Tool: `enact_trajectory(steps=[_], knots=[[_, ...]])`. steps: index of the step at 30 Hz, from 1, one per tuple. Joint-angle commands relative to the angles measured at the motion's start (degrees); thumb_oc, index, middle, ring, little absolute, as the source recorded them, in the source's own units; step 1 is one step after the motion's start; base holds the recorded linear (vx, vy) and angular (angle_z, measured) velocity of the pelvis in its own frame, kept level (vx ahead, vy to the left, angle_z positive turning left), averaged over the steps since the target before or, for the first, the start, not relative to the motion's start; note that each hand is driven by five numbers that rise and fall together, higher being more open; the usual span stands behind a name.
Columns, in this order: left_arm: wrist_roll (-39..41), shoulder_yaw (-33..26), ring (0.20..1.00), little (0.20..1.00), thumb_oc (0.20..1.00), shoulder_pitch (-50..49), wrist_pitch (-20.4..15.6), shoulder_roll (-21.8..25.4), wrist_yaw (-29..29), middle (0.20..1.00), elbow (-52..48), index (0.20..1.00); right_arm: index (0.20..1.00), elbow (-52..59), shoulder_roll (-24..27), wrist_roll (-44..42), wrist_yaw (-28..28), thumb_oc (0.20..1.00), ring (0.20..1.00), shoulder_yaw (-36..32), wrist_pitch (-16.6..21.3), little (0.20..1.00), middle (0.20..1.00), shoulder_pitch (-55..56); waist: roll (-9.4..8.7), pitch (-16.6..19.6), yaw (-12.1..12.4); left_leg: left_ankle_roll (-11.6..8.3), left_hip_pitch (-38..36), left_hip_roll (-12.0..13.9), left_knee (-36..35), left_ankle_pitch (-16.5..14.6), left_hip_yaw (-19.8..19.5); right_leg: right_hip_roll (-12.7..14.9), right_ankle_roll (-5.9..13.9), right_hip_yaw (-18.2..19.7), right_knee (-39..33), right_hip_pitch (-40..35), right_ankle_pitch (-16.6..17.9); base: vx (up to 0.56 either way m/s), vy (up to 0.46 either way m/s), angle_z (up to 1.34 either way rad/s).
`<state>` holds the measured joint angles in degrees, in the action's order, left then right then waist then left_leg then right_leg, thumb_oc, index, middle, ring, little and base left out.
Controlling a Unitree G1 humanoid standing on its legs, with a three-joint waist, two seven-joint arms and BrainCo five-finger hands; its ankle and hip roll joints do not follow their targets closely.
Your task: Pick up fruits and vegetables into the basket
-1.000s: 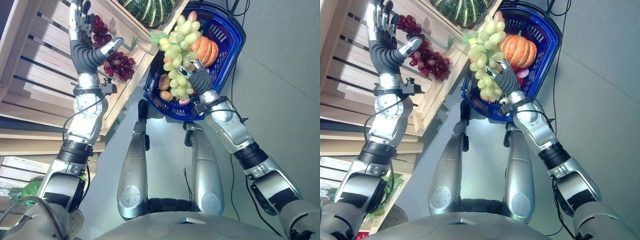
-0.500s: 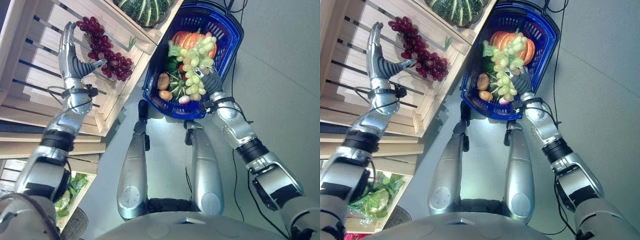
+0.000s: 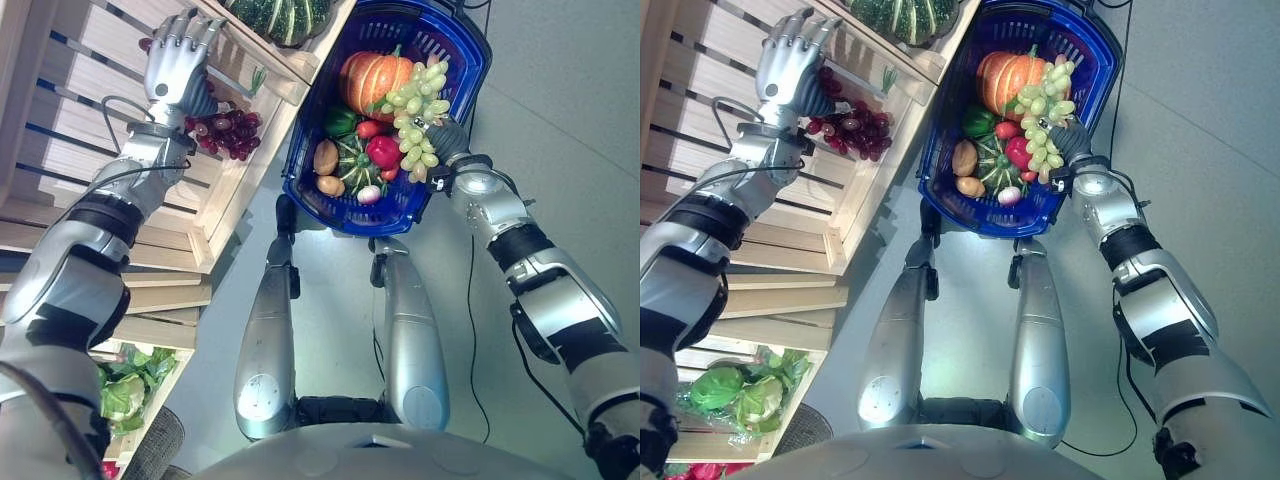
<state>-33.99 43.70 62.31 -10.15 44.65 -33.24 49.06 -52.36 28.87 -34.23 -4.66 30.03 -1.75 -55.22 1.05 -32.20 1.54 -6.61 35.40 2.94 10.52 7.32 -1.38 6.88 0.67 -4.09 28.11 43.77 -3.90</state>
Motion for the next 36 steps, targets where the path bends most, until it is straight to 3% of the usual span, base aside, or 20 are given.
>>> enact_trajectory(steps=[1,2,3,20,25,36], knots=[[-4.01,0.14,1.000,1.000,1.000,2.05,-1.18,-0.86,2.27,1.000,1.07,1.000,0.260,-1.55,0.46,2.42,2.12,0.260,0.260,0.62,-2.08,0.260,0.260,-2.89,4.40,2.41,-1.04,2.65,2.85,-4.51,4.72,-4.19,3.93,-2.62,0.77,-5.45,-5.47,-4.01,-0.15,0.00,0.023,0.03],[-4.66,1.10,1.000,1.000,1.000,2.64,-1.46,-1.19,3.34,1.000,1.58,1.000,0.746,-2.73,0.26,3.00,2.23,0.746,0.746,0.89,-3.01,0.746,0.746,-3.58,4.57,2.41,-1.06,2.67,2.90,-4.59,4.83,-4.20,3.92,-2.52,0.77,-5.45,-5.38,-3.89,-0.11,0.00,0.024,0.05],[-5.99,1.84,1.000,1.000,1.000,3.15,-1.59,-1.37,4.82,1.000,1.91,1.000,1.000,-3.72,0.13,3.62,2.64,1.000,1.000,0.94,-4.13,1.000,1.000,-4.08,4.71,2.41,-1.07,2.66,2.93,-4.63,4.88,-4.20,3.89,-2.44,0.80,-5.41,-5.40,-3.88,-0.07,0.00,0.036,0.04],[-6.83,7.97,1.000,1.000,1.000,2.42,-1.55,-3.94,22.55,1.000,10.68,1.000,1.000,-12.08,-1.75,5.27,2.02,1.000,1.000,1.74,-4.50,1.000,1.000,-8.36,5.44,2.41,-1.27,2.65,4.28,-4.35,4.77,-3.57,4.38,-2.70,1.25,-4.70,-6.10,-2.71,1.17,0.00,0.012,0.00],[-8.55,8.20,1.000,1.000,1.000,1.35,0.27,-4.50,21.94,1.000,12.97,1.000,1.000,-12.74,-2.36,5.13,1.91,1.000,1.000,1.99,-4.18,1.000,1.000,-8.87,5.12,2.41,-1.25,2.68,4.87,-4.22,4.69,-3.45,4.25,-2.96,1.22,-4.59,-6.56,-2.44,1.40,0.00,0.000,0.00],[-13.09,6.82,1.000,1.000,1.000,1.08,6.10,-6.35,14.03,1.000,16.08,1.000,1.000,-11.14,-3.80,3.58,0.75,1.000,1.000,2.33,-3.44,1.000,1.000,-8.49,4.03,2.41,-1.37,2.73,6.64,-4.19,4.80,-3.07,3.78,-3.69,1.17,-4.43,-6.39,-0.97,1.63,0.00,0.000,0.00]])
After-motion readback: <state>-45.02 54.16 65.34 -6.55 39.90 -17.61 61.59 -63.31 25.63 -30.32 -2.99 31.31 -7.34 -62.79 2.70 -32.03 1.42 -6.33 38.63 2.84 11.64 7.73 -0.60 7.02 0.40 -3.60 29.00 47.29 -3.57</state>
